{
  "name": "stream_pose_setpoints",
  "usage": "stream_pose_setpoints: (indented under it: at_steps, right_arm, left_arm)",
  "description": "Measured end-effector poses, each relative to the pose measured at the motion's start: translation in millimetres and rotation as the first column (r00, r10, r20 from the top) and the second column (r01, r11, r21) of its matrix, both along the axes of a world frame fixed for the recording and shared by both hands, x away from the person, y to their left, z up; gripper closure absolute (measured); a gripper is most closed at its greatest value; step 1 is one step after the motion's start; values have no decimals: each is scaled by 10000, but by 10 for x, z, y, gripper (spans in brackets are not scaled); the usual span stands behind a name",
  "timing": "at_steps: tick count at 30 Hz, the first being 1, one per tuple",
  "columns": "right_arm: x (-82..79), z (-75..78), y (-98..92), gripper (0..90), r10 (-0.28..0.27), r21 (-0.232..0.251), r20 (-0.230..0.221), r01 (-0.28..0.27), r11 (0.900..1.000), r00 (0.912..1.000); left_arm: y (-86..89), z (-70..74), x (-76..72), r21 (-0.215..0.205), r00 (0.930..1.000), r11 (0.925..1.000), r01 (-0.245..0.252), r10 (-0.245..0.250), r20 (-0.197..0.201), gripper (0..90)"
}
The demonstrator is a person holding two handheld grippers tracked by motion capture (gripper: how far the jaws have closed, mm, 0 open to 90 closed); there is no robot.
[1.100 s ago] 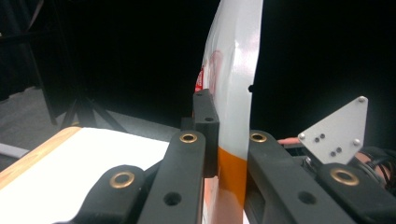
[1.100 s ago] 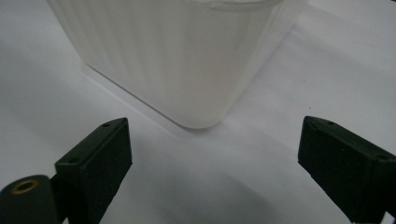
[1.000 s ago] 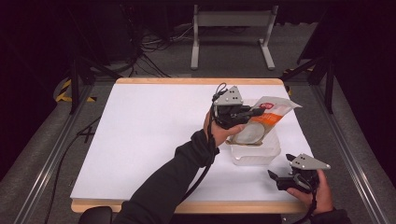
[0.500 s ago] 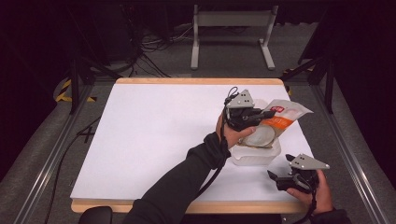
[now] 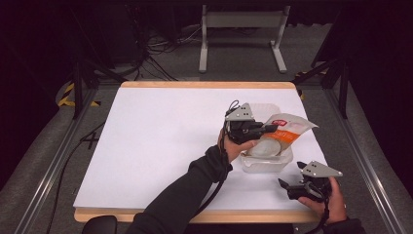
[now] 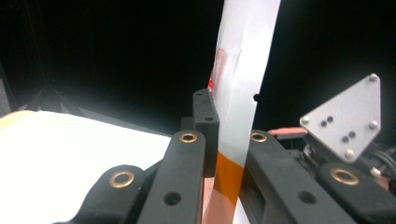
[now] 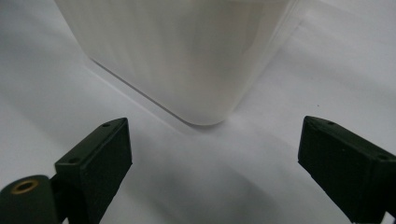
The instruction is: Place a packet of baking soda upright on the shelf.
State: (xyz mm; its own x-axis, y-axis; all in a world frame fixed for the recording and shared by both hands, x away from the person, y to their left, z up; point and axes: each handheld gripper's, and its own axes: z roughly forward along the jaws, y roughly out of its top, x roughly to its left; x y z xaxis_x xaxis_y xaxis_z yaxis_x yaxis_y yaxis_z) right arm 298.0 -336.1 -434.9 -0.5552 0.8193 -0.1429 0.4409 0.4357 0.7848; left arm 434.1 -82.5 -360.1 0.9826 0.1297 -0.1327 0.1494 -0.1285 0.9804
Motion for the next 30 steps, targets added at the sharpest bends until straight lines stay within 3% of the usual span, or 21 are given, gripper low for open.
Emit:
stream_pose_setpoints:
  at_steps: [6,8,10,12,16,18,21,30]
  right_arm:
    - [2,-7,-1,105,-26,-6,-29,26,10000,10000]
    - [0,-6,1,105,-15,-2,-9,15,10000,10000]
    - [-3,-4,3,105,-2,-22,2,2,10000,10000]
    - [0,-7,4,105,-9,-20,-29,9,10000,10000]
    - [-1,-7,7,105,9,-39,0,-9,10000,10000]
    - [1,-9,7,105,-13,-23,-36,13,10000,10000]
    - [2,-12,10,105,32,-60,-58,-32,10000,10000]
    - [1,-12,13,105,80,-119,-73,-81,9999,9999]
  left_arm:
    - [56,-56,-8,36,9999,9999,129,-129,-45,899]
    - [75,-56,-33,242,9998,9997,96,-100,163,899]
    - [89,-64,-35,287,9998,9995,111,-115,130,899]
    - [115,-135,-34,627,9999,9980,-33,25,128,899]
    - [188,-218,-2,417,9995,9991,-71,83,-304,899]
    - [191,-208,-27,649,9999,9978,-120,122,-19,899]
    - [196,-207,-26,751,9999,9971,-113,107,85,899]
    - [231,-265,-7,836,9998,9964,-116,128,-135,899]
